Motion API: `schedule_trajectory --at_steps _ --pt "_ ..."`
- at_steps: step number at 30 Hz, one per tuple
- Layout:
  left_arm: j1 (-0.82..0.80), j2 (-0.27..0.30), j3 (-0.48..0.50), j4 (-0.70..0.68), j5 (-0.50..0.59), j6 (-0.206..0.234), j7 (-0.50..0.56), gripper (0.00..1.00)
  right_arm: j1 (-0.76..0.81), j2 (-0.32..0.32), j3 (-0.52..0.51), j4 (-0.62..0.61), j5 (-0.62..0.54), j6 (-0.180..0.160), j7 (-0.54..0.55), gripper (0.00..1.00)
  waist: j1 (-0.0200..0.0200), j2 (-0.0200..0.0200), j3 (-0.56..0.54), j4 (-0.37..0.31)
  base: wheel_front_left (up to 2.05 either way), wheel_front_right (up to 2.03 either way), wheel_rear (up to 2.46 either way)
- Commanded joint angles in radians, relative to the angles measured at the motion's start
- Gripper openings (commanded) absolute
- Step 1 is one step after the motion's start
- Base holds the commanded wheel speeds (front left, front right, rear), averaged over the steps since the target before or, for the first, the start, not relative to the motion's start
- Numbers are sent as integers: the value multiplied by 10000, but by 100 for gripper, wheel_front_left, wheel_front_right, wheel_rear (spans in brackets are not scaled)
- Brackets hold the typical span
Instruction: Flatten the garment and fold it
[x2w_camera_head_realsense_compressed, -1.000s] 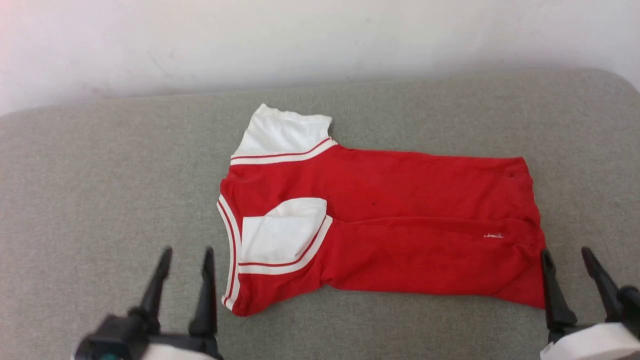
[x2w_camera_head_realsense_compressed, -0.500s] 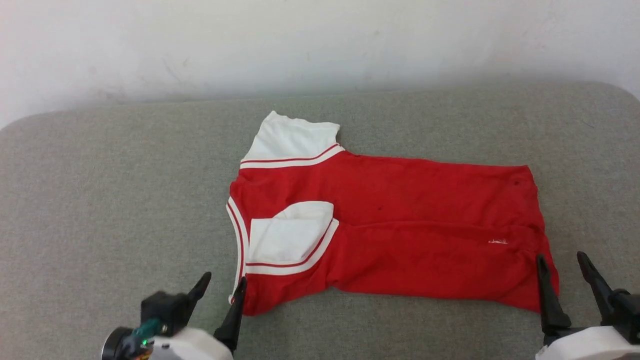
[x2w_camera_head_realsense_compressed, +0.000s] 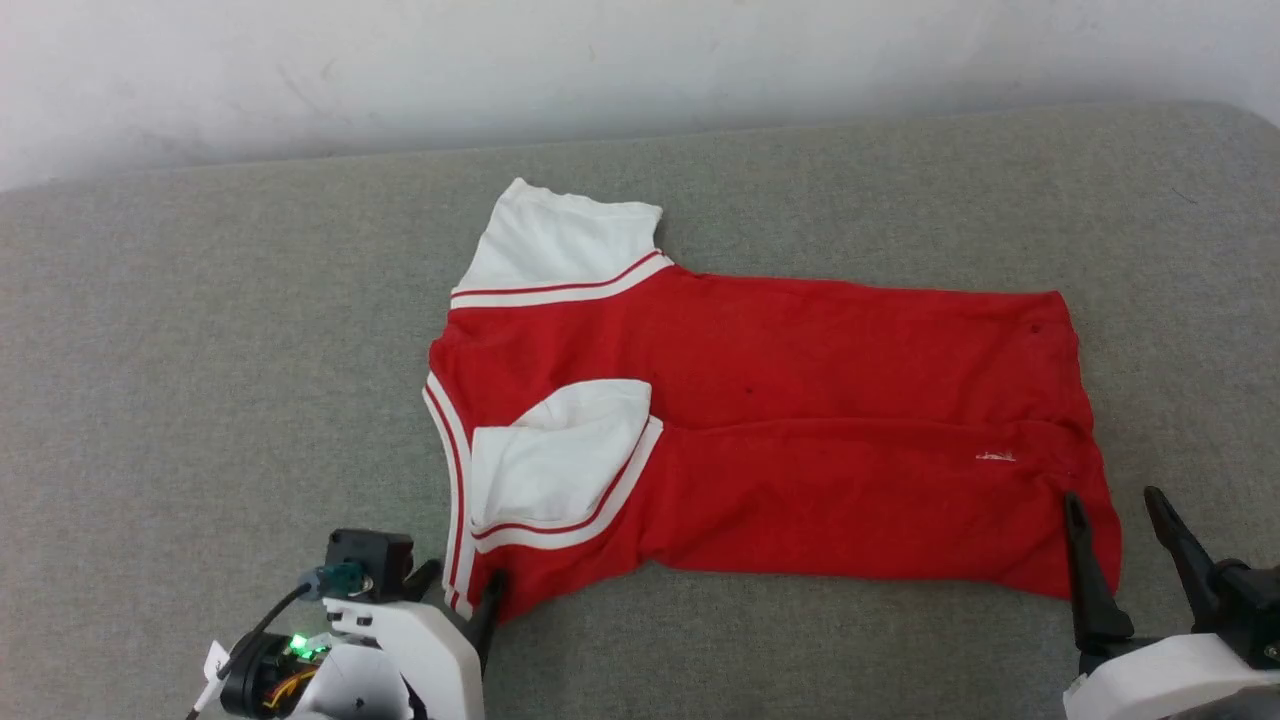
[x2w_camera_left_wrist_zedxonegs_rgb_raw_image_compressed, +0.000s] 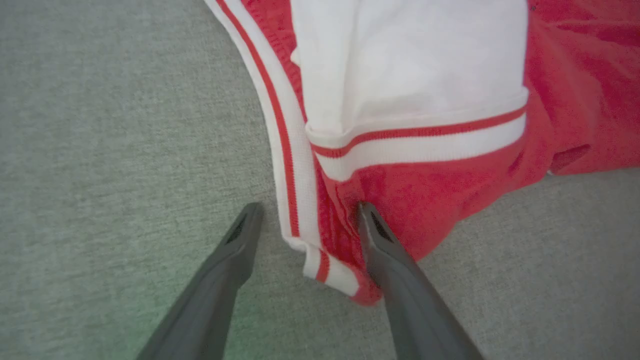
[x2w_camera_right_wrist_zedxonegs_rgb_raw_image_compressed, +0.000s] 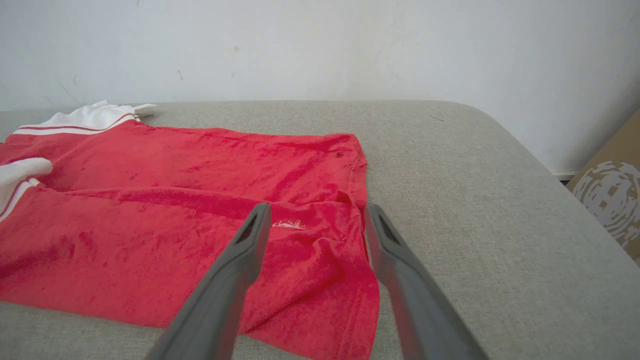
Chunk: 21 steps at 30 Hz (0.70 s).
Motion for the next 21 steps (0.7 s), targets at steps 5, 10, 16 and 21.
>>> schedule_trajectory --at_steps 5,10,16,21 --pt "0 56 -150 330 -24 294 775 100 -161 29 49 60 49 -9 4 100 -1 -1 133 -98 0 0 0" --pt "62 192 -321 489 -121 178 1267 0 -254 29 193 132 14 -9 94 100 -1 -1 108 -142 0 0 0" --pt "320 172 6 225 -340 315 751 0 -514 -351 430 8 85 -9 617 100 -1 -1 -77 -173 0 0 0" --pt "517 135 274 -142 -470 459 295 0 -631 -886 265 15 521 -9 2152 100 -1 -1 -126 -160 0 0 0"
